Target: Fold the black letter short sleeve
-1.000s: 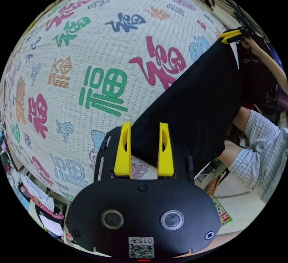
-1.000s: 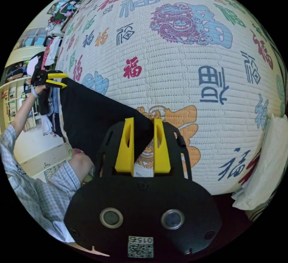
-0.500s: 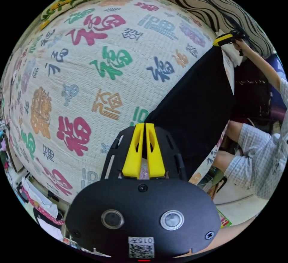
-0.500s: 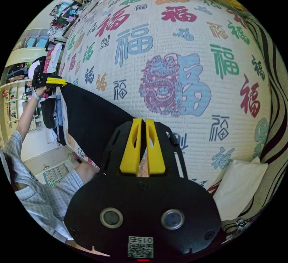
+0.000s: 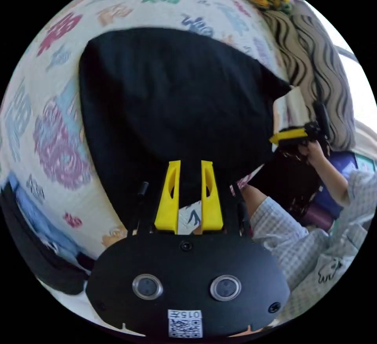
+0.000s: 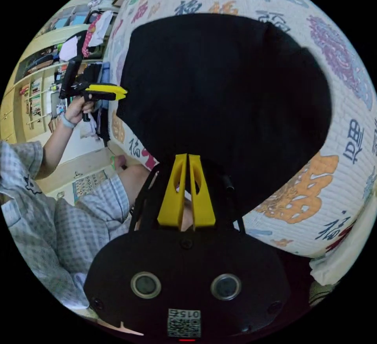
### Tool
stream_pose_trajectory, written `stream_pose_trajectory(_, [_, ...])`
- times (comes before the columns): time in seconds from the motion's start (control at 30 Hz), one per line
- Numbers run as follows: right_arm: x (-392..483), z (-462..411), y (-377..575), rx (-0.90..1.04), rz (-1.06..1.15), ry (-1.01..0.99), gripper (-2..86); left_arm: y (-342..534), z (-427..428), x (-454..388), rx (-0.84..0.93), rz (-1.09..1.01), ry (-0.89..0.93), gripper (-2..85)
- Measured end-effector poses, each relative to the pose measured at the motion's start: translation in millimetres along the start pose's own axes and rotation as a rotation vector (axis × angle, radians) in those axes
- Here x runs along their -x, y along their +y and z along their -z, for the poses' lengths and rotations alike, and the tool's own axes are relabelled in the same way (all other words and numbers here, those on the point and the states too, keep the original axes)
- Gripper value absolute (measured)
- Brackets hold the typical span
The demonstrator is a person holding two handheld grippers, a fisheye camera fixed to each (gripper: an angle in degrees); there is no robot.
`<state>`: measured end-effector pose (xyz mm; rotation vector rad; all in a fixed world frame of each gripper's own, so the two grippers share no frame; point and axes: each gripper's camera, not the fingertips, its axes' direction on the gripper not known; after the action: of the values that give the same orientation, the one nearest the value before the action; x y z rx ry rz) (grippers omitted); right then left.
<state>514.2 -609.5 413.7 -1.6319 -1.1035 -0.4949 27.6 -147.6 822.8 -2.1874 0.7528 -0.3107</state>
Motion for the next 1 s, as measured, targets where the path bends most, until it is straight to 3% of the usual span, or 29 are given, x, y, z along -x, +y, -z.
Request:
stream_pose_trajectory(0.07, [1, -10, 6, -0.018, -0.086, 0.016, 5.3, 24, -11, 17, -0.041, 0.119, 0.006, 10.1])
stream_pose_trajectory(0.2, [-16, -21, 17, -0.117, -0.312, -0.081, 6.4, 60, -41, 61, -0.133, 0.331, 0.188, 11.7])
stream_pose_trajectory(0.33, [-20, -33, -2, -0.144, -0.393, -0.098, 6.4, 66, -62, 82, -0.16, 0.361, 0.203, 9.7])
stream_pose_trajectory(0.4, [-20, -42, -15, -0.121, -0.393, -0.134, 5.2, 71, -69, 91, -0.147, 0.356, 0.131, 5.2])
stream_pose_trajectory(0.5, [-12, -45, -30, -0.128, -0.383, -0.105, 0.1, 87, -73, 105, -0.205, 0.315, 0.195, 1.0])
stream_pose_trajectory(0.9, [29, -49, -44, -0.077, -0.317, -0.131, -0.7, 148, -102, 149, -0.257, 0.315, 0.16, -0.3])
stream_pose_trajectory(1.0, [36, -71, -65, -0.015, -0.287, -0.043, -0.7, 149, -134, 161, -0.206, 0.329, 0.119, 0.2])
